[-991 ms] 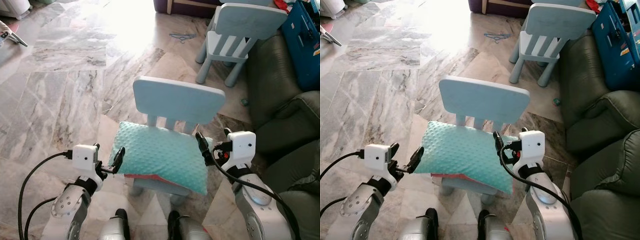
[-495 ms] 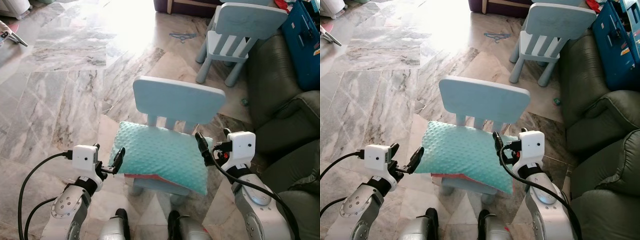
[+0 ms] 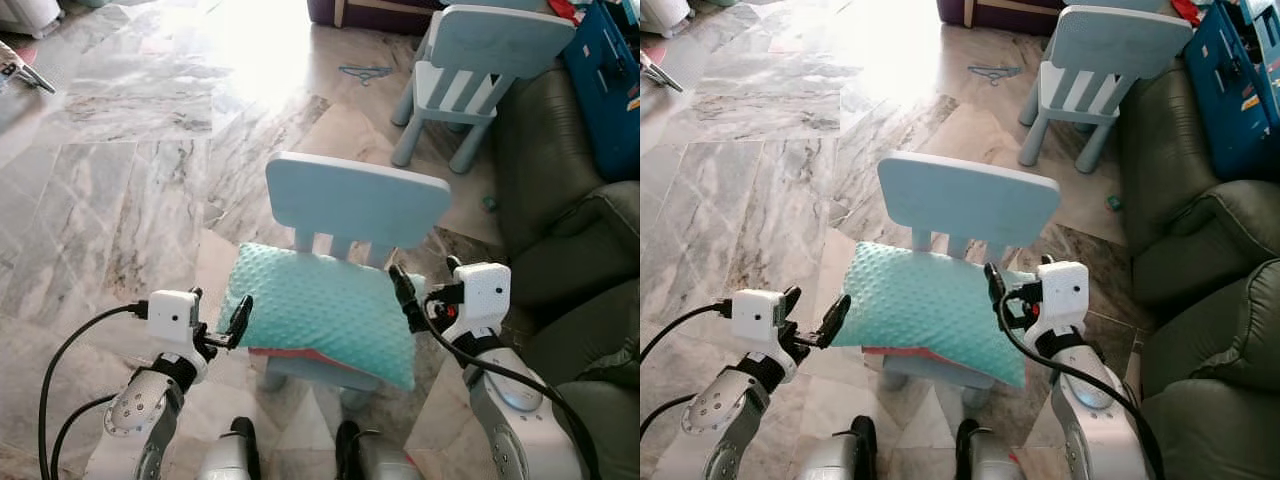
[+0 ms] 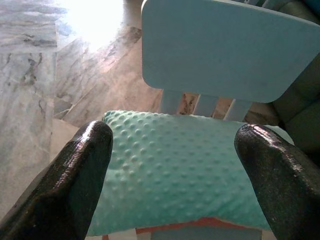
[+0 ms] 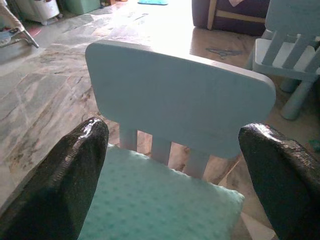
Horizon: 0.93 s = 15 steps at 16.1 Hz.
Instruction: Move the pillow to the sofa
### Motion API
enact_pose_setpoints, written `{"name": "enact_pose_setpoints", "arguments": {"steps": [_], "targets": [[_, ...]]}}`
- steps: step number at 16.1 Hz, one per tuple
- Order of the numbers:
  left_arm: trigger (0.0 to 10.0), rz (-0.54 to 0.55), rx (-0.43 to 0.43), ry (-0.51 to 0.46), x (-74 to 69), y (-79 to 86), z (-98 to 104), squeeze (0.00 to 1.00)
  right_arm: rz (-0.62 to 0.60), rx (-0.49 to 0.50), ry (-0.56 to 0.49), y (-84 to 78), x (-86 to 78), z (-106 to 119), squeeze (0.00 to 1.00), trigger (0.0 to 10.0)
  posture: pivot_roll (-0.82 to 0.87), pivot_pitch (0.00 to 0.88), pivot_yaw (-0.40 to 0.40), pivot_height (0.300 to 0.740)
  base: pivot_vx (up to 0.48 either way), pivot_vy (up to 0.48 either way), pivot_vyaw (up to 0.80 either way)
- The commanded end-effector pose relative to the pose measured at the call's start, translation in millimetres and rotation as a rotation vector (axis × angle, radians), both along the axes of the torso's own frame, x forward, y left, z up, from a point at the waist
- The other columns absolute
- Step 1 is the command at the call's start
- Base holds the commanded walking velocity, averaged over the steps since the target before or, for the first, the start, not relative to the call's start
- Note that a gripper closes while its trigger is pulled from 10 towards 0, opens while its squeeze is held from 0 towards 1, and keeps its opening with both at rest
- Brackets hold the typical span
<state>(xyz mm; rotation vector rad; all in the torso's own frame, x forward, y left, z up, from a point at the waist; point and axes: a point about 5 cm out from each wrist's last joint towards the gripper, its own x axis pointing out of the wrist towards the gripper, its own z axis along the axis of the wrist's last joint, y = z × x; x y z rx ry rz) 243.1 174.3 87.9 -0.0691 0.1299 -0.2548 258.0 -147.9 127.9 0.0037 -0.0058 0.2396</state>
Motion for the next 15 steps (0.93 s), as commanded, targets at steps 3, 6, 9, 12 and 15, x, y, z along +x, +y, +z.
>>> {"name": "enact_pose_setpoints", "arguments": {"steps": [3, 6, 9, 12, 15], "targets": [[10.0, -0.012, 0.016, 0.004, -4.1, 0.1, -1.2, 0.00, -0.002, -0.004, 0.017, -1.6, -4.3, -4.8, 0.00, 10.0, -0.02, 0.288, -0.051, 0.740, 0.000, 0.000, 0.00], [10.0, -0.014, 0.017, 0.007, -5.8, -0.4, -1.5, 0.00, 0.003, -0.005, 0.019, -1.2, -6.6, -4.5, 0.00, 10.0, -0.02, 0.294, -0.052, 0.740, 0.000, 0.000, 0.00], [10.0, -0.015, 0.018, 0.013, -8.4, -0.6, -2.2, 0.00, 0.005, -0.005, 0.025, -0.3, -8.2, -5.3, 0.00, 10.0, -0.02, 0.307, -0.052, 0.730, 0.000, 0.000, 0.00], [10.0, -0.013, 0.019, 0.021, -12.5, -0.5, -3.2, 0.00, 0.007, -0.007, 0.034, -0.9, -11.2, -6.8, 0.00, 10.0, -0.02, 0.324, -0.054, 0.730, 0.000, 0.000, 0.00], [10.0, -0.014, 0.019, 0.030, -15.8, -0.3, -4.1, 0.00, 0.012, -0.011, 0.041, 0.0, -14.2, -7.3, 0.00, 10.0, -0.03, 0.337, -0.056, 0.705, 0.000, 0.000, 0.00]]}}
